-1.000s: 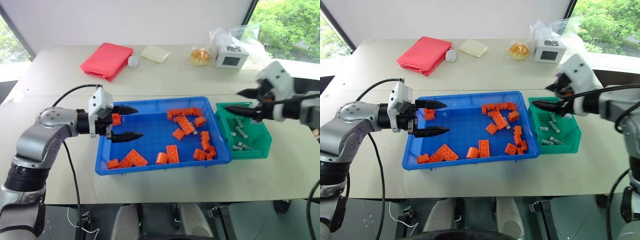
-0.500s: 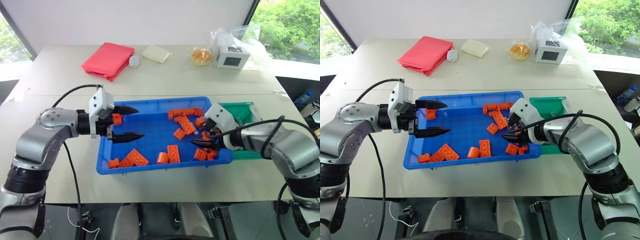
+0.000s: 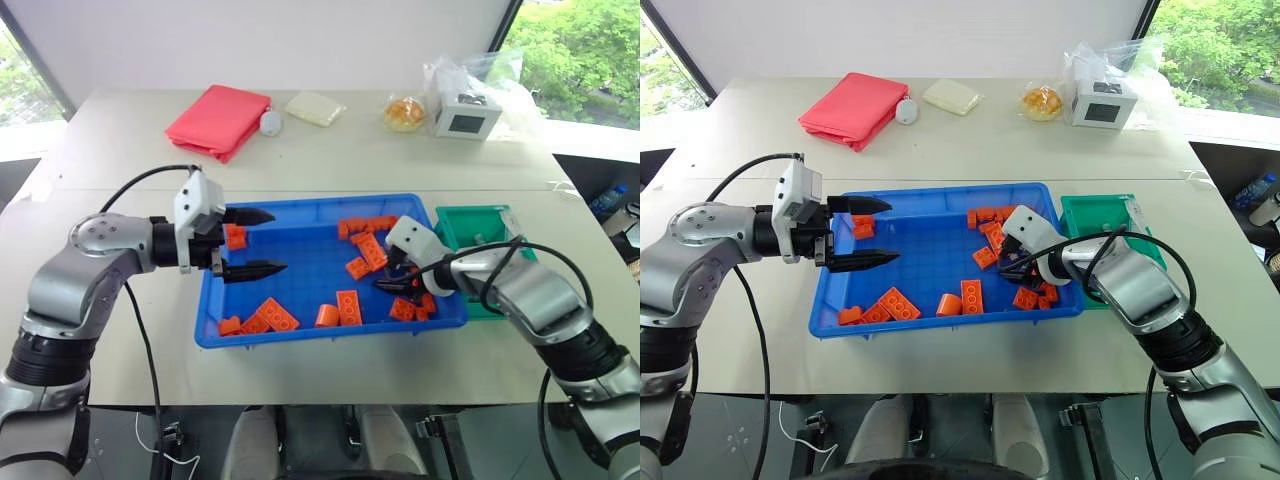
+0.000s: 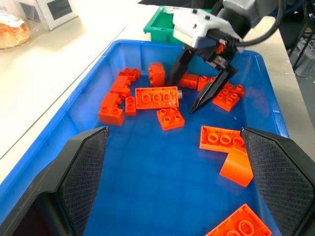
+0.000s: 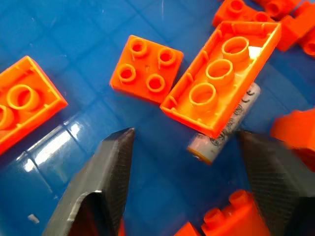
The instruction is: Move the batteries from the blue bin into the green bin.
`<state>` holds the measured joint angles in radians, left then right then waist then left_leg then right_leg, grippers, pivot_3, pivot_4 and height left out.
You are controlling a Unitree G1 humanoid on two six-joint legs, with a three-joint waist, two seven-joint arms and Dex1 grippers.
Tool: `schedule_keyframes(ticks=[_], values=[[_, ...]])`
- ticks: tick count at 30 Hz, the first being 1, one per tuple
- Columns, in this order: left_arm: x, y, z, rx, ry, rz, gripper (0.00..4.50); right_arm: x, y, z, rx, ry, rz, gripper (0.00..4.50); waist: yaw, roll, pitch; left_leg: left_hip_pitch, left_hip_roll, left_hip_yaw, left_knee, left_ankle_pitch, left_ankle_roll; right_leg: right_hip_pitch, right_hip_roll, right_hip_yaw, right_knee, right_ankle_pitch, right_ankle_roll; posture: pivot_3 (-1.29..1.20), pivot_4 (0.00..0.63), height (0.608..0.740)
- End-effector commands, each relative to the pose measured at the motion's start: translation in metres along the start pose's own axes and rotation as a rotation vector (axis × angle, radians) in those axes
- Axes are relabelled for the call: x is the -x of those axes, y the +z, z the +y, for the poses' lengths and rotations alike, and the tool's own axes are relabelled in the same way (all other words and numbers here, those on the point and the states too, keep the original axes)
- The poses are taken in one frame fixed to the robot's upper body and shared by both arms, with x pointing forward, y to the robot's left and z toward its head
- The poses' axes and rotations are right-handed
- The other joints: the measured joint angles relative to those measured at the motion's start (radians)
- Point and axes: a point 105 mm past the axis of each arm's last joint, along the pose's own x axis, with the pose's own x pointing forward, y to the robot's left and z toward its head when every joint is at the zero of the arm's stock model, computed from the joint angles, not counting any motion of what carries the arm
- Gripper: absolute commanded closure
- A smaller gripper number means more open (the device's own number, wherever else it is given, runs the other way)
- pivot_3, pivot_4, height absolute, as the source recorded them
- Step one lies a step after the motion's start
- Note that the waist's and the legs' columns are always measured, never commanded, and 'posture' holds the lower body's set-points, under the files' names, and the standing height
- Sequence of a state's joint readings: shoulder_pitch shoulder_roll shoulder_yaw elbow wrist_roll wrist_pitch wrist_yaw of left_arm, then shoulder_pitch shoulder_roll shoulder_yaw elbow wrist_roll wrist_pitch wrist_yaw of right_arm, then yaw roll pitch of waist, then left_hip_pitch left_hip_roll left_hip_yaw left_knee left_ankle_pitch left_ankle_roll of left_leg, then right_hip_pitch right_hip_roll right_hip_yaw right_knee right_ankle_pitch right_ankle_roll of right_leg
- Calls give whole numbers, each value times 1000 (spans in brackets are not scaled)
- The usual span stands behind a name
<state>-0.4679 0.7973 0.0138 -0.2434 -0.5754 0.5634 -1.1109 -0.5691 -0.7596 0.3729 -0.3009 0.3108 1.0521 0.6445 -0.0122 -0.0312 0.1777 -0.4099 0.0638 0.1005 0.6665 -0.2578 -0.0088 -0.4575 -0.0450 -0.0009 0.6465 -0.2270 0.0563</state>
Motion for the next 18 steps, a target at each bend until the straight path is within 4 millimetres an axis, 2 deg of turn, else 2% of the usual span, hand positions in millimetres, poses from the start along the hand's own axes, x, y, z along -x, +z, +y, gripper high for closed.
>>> schedule_keyframes(ticks=[1, 4, 5, 14, 17, 18], values=[[3, 13, 1, -49, 8, -23, 0, -2, 3, -5, 18, -15, -1, 2910, 0, 0, 0, 0, 0, 0, 0, 0, 0, 0, 0, 0, 0, 0, 0, 0, 150, 736], [3, 13, 1, -50, 11, -25, 0, -5, 4, -4, 32, -11, -4, 4391, 0, 0, 0, 0, 0, 0, 0, 0, 0, 0, 0, 0, 0, 0, 0, 0, 150, 736], [3, 13, 1, -50, 12, -25, 0, -6, 5, -4, 33, -10, -4, 4461, 1, 0, 0, 0, 0, 0, 0, 0, 0, 0, 0, 0, 0, 0, 0, 0, 150, 736], [3, 11, 2, -51, 17, -28, 0, 3, 10, 0, 25, 5, -32, 4461, 1, 0, 0, 0, 0, 0, 0, 0, 0, 0, 0, 0, 0, 0, 0, 0, 150, 736], [3, 11, 1, -52, 14, -29, 0, 9, 24, 4, -6, 21, -90, 4461, 1, 0, 0, 0, 0, 0, 0, 0, 0, 0, 0, 0, 0, 0, 0, 0, 150, 736], [2, 10, 1, -52, 12, -28, 0, 11, 31, 6, -20, 32, -114, 3936, 0, 0, 0, 0, 0, 0, 0, 0, 0, 0, 0, 0, 0, 0, 0, 0, 150, 736]])
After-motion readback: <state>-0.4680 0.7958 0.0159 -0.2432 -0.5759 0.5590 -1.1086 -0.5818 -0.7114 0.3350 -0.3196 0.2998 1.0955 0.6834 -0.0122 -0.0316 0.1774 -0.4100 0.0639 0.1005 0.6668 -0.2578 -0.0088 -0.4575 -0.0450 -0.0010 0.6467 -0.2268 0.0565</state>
